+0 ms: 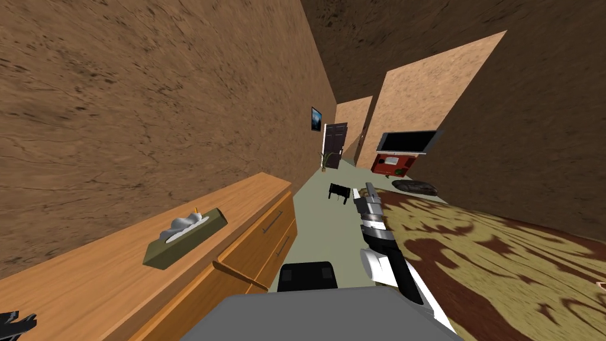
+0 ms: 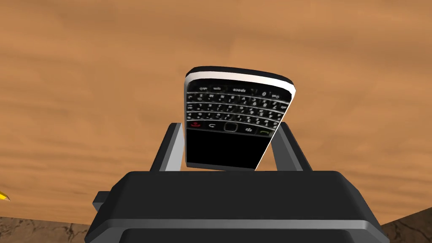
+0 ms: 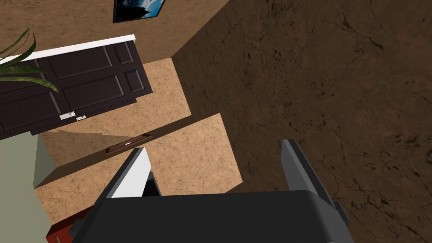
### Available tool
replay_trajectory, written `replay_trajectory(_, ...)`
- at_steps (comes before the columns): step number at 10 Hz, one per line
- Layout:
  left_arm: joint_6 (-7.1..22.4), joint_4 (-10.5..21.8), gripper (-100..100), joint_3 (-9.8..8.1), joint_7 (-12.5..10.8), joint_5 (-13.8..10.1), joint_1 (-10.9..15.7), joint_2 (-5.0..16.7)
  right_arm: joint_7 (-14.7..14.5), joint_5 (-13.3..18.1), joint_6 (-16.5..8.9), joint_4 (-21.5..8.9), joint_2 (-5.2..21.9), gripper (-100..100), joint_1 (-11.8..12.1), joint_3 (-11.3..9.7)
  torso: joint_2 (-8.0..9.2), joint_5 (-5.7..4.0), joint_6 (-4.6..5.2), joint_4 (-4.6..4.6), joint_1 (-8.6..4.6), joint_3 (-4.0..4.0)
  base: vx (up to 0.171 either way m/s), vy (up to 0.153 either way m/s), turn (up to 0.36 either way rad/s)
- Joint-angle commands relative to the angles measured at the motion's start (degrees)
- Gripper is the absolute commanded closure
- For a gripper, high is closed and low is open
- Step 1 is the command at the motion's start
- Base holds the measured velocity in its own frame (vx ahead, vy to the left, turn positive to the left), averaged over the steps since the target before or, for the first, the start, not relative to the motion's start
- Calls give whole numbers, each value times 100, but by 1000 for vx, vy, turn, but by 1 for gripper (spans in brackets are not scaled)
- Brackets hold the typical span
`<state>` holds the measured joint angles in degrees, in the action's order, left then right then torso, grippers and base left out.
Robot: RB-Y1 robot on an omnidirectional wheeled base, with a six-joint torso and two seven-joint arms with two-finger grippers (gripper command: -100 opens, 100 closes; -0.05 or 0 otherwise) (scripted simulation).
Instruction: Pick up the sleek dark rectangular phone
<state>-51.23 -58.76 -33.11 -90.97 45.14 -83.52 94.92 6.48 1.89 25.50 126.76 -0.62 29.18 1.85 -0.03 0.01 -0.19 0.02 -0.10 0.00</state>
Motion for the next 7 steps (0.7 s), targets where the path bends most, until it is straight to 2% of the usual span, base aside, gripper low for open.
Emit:
replay_trajectory(1,-77,3,100,-219,-47,7,-134,142,0,0,0,0,0,0,0,0,0,0,0,0,0,0,21,-14,164)
replay_trajectory(3,-136,28,100,-347,-53,-21,-196,314,0,0,0,0,0,0,-1,0,-3,-3,11,-1,-3,-2,16,-9,121)
replay_trajectory(4,-195,53,100,-474,-60,-50,-259,487,0,0,0,0,0,0,-1,0,-6,-1,13,-1,-2,-4,22,-9,213)
replay_trajectory(6,-160,-12,100,-520,-128,4,-294,444,0,0,0,0,0,0,-1,-1,-5,-3,14,-1,-2,-3,11,-8,44)
replay_trajectory(7,-173,10,0,-505,-107,-14,-284,455,0,0,0,0,0,0,-1,-1,-2,-1,14,-1,0,-2,0,0,0)
